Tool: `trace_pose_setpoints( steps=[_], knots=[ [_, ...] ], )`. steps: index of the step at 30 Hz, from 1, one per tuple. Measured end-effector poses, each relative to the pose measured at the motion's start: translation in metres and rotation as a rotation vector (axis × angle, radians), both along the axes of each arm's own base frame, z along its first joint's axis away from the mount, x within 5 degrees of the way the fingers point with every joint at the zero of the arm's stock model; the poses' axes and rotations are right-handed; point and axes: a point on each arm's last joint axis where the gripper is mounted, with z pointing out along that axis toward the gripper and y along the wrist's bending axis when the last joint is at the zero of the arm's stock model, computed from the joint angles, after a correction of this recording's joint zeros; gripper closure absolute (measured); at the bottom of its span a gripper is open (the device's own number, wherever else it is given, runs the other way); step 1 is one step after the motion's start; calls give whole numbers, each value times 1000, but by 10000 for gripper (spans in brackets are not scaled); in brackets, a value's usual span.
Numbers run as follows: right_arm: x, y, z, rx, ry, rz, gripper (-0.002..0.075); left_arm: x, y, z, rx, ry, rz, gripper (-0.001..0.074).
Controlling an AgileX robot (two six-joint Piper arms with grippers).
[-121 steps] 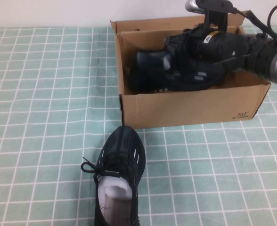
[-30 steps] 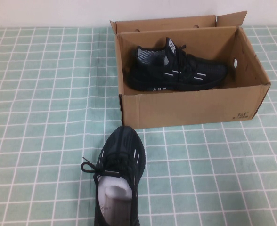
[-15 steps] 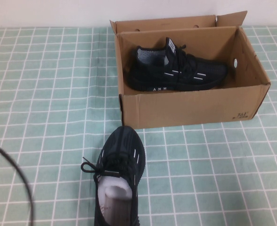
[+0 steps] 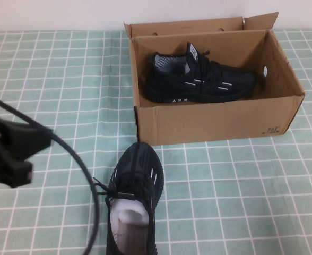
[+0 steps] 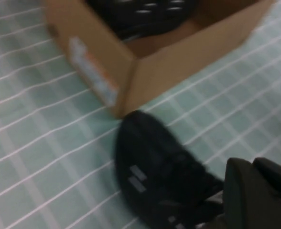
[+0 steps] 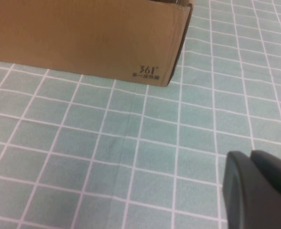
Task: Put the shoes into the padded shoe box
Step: Pick up the shoe from the table
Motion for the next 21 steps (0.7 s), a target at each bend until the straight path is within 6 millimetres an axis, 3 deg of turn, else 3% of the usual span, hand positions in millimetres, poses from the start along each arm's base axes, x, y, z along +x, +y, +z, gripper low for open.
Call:
trace_pose_setpoints(
  steps=[6, 11, 21],
  knots=[
    [0, 0, 0, 3, 1, -1, 733, 13, -14, -10, -38, 19, -194, 739],
    [0, 0, 0, 9, 3, 0, 733, 19, -17, -15, -15, 30, -254, 739],
    [0, 1, 0, 15, 6, 0, 733, 17, -51, -5, 284, -4, -467, 739]
  ],
)
